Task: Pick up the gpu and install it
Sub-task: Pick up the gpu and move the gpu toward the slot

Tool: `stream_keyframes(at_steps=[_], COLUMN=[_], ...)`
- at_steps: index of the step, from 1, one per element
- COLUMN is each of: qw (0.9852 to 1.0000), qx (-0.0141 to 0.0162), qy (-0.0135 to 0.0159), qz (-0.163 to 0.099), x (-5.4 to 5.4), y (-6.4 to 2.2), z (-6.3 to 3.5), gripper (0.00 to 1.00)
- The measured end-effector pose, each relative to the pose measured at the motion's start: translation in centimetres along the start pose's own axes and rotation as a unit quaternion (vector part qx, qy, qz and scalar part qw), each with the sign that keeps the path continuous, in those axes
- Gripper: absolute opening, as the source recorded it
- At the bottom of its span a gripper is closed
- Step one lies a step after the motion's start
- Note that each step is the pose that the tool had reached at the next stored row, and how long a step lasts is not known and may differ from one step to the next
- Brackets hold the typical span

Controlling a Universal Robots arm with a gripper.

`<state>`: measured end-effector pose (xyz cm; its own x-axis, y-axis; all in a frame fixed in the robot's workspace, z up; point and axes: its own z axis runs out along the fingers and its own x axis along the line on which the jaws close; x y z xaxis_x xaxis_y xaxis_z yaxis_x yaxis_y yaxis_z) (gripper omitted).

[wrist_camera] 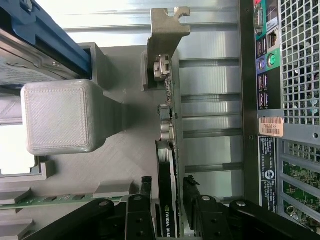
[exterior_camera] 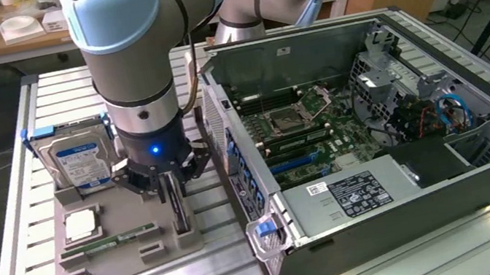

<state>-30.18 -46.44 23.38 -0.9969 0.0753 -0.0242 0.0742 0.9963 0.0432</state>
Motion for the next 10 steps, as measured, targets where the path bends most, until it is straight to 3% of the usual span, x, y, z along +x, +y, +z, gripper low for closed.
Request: stream_keyframes(at_steps=[3, 4, 10], qw=[1.0000, 1.0000, 1.0000], qx=[-0.0002, -0.0002, -0.0005], qy=[0.0000, 0.0000, 0.0000], qz=[0.000, 0.000, 0.000], x=[0.00, 0.00, 0.00], y=[0.00, 0.00, 0.00], z=[0.00, 0.00, 0.00], gripper=[0.37, 0.30, 0.30])
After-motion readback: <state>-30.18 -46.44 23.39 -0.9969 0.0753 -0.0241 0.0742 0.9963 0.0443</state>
